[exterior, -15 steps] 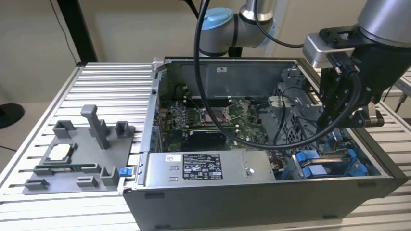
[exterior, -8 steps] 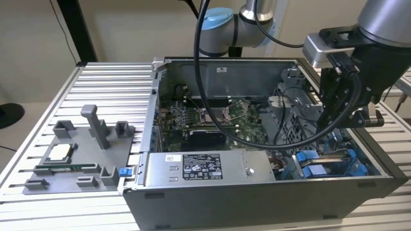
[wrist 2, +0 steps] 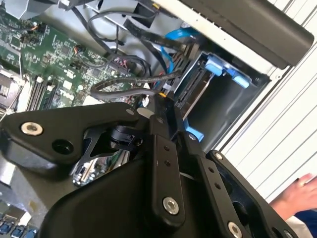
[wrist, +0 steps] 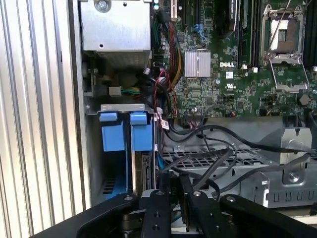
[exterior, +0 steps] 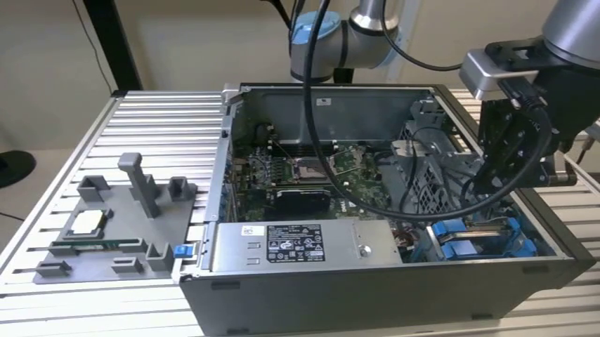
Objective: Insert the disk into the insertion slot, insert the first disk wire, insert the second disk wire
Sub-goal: 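Insert the first disk wire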
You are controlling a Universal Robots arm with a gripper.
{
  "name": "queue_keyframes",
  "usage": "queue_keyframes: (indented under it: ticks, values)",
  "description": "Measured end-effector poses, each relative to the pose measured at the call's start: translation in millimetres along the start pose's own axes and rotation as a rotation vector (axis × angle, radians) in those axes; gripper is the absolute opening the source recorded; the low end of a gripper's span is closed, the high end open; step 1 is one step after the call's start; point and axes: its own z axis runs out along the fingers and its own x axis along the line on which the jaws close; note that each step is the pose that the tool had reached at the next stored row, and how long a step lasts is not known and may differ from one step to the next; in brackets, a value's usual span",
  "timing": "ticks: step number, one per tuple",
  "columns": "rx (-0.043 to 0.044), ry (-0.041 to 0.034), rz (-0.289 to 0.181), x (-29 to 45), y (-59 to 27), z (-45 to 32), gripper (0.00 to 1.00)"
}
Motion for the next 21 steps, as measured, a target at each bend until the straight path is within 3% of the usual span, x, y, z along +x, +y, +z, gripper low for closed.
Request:
queue_keyframes:
  ticks: [4, 8, 21]
  values:
    - [-0.0184, 0.0018, 0.002, 0.6, -11.3, 2.1, 0.00]
    - [-0.0330, 0.0069, 0.002, 2.0, -16.7, 4.3, 0.00]
    - [-0.0492, 0.0283, -0.019, 10.9, -21.5, 13.4, 0.00]
